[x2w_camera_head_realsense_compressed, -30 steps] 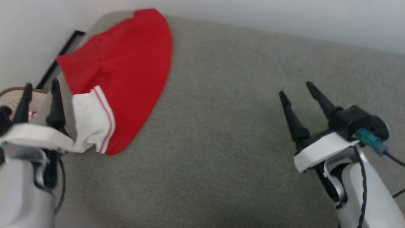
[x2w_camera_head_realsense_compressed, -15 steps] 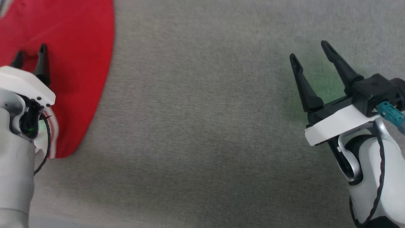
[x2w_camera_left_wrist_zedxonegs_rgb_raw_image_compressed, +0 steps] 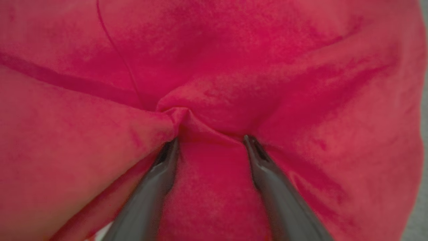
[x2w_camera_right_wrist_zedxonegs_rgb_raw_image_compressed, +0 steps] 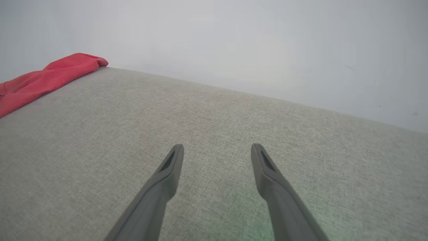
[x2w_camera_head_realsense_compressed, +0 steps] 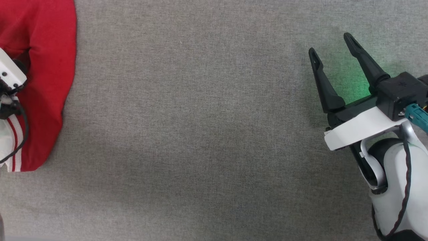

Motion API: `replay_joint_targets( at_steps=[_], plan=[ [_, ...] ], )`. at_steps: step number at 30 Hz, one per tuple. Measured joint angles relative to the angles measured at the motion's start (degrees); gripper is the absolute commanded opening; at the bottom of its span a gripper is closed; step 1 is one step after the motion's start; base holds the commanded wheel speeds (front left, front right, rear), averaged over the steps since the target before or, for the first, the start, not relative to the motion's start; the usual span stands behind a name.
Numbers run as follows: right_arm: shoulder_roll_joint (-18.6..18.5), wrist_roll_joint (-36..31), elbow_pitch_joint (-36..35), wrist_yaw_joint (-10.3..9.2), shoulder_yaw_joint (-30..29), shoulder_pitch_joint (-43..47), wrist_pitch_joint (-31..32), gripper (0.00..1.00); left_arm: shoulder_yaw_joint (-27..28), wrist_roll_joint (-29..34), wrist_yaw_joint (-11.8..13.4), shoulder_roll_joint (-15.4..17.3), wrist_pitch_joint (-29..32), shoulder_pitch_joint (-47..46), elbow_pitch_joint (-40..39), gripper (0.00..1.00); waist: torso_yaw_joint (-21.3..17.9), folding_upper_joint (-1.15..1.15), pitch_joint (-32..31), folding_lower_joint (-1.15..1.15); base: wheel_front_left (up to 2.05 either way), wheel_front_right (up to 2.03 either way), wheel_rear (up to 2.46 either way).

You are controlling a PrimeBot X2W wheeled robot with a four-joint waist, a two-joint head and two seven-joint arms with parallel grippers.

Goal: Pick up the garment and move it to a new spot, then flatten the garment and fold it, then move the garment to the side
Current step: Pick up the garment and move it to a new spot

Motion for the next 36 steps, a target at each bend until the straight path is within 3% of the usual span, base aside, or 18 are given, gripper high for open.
replay_joint_targets(
  at_steps=[4,5,6,16,30,36],
  plan=[
    [0.3,-0.1,-0.1,0.00,0.1,0.2,0.2,1.00,-0.4,-0.1,0.0,0.2,1.3,-0.8,1.1,1.00,-0.2,0.00,0.1,0.00,0.00,0.00,0.00],
    [0.4,-0.1,-0.1,0.00,0.1,0.2,0.2,1.00,-0.5,-0.1,0.0,0.2,0.8,-0.8,1.3,0.33,-0.2,0.00,0.0,0.00,0.00,0.00,0.00],
    [0.4,-0.1,0.0,0.00,0.1,0.2,0.2,1.00,-0.5,-0.1,0.0,0.1,0.0,-0.8,1.6,0.00,-0.1,0.00,-0.2,0.00,0.00,0.00,0.00],
    [1.5,0.5,2.0,0.00,-2.0,1.7,-1.6,1.00,-4.6,0.7,0.0,0.4,-5.3,1.1,-0.7,0.00,1.2,-0.01,-5.0,0.00,0.00,0.00,0.00],
    [4.1,2.1,4.9,0.00,-5.8,7.0,-5.1,1.00,-12.2,1.2,0.0,10.2,-12.7,0.6,-16.3,0.00,4.3,-0.01,-17.0,0.00,0.00,0.00,0.00],
    [5.0,2.2,5.4,0.00,-6.5,8.3,-6.0,1.00,-13.7,1.6,0.0,13.3,-13.1,0.2,-23.0,0.00,5.2,0.00,-21.2,0.00,0.00,0.00,0.00]
  ],
)
